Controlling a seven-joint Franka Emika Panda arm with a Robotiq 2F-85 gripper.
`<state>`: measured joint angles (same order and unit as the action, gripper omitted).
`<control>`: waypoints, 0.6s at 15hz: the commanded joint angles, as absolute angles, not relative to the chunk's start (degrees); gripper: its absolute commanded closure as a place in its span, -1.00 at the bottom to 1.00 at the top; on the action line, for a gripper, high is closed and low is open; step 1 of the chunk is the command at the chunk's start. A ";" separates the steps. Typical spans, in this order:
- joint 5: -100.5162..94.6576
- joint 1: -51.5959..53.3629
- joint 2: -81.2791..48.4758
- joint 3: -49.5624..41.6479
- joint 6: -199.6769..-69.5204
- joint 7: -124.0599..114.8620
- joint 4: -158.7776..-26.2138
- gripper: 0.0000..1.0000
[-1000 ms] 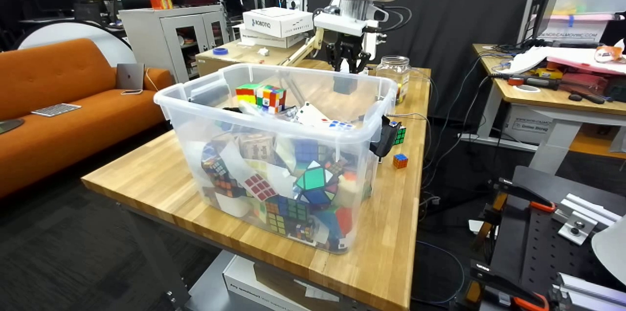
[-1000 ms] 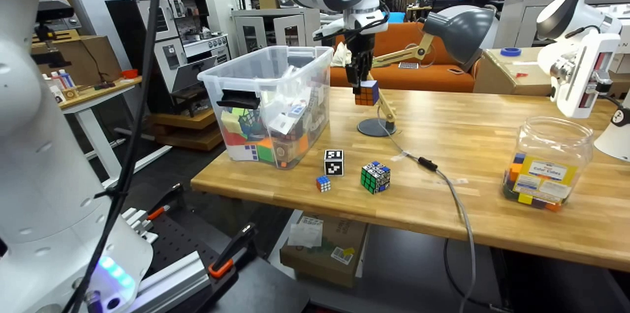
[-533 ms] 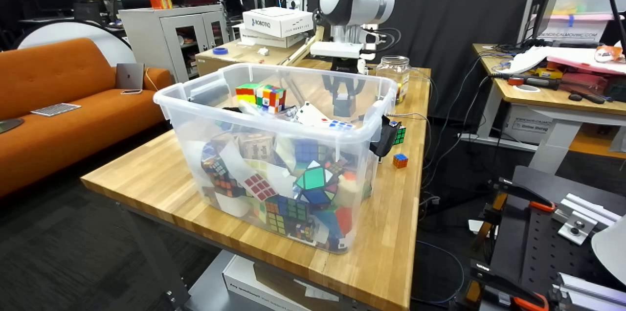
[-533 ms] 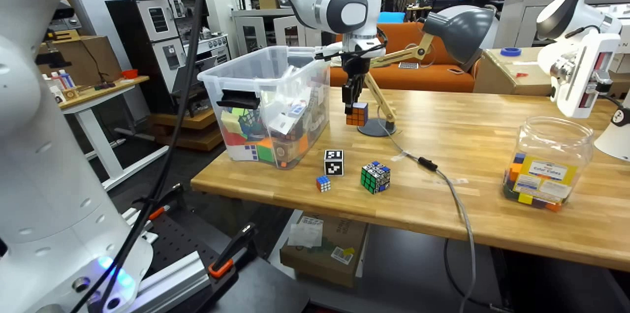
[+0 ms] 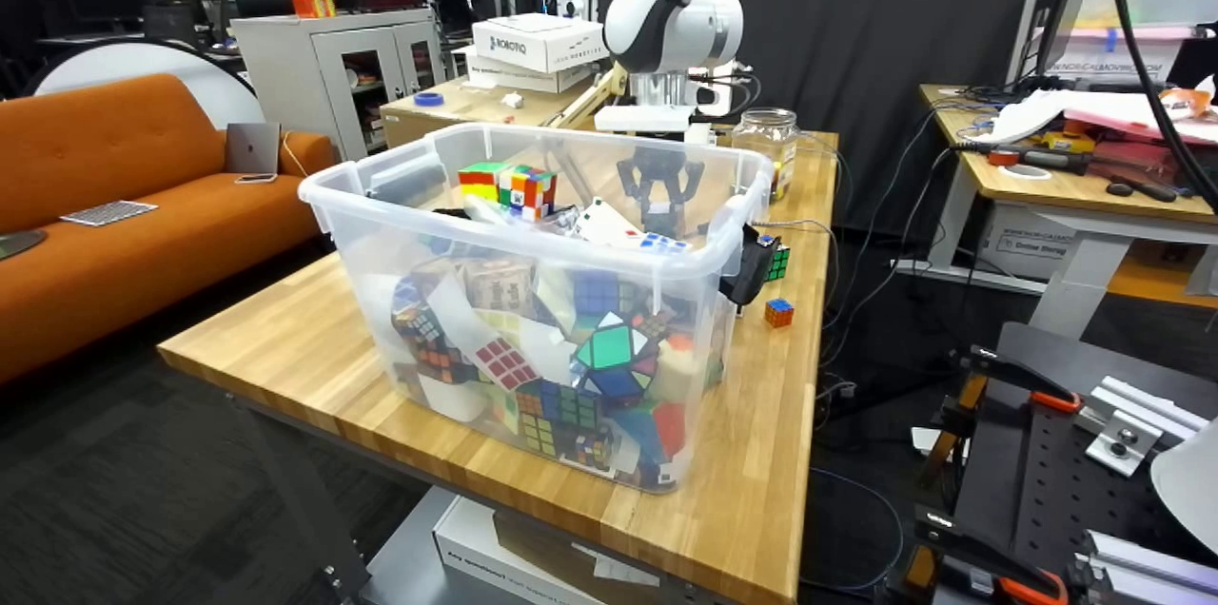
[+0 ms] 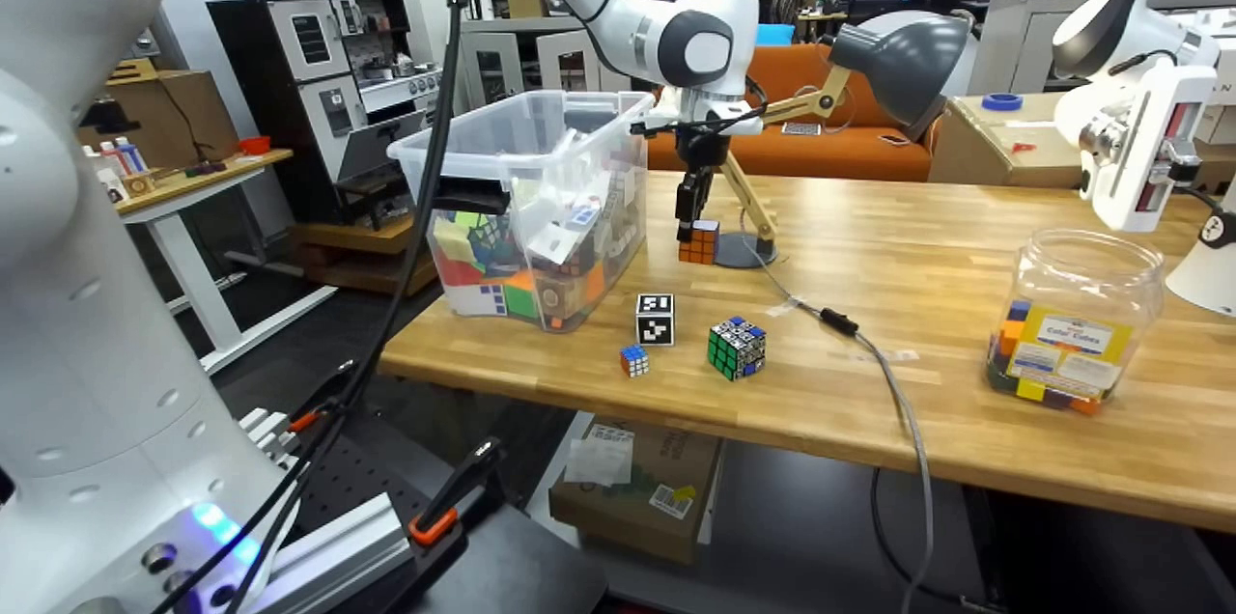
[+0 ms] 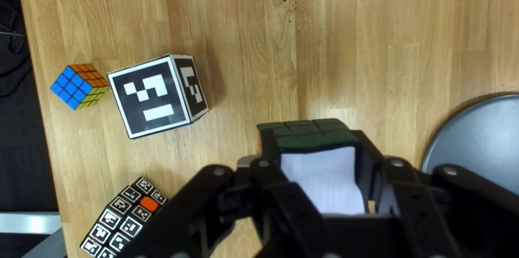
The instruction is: Take out a Rubik's cube from the container on the left and put it on the table, turn off the lamp
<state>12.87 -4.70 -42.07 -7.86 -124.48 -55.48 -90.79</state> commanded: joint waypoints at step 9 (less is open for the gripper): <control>19.29 -8.78 -46.18 -6.66 -117.05 -52.89 -85.37 0.56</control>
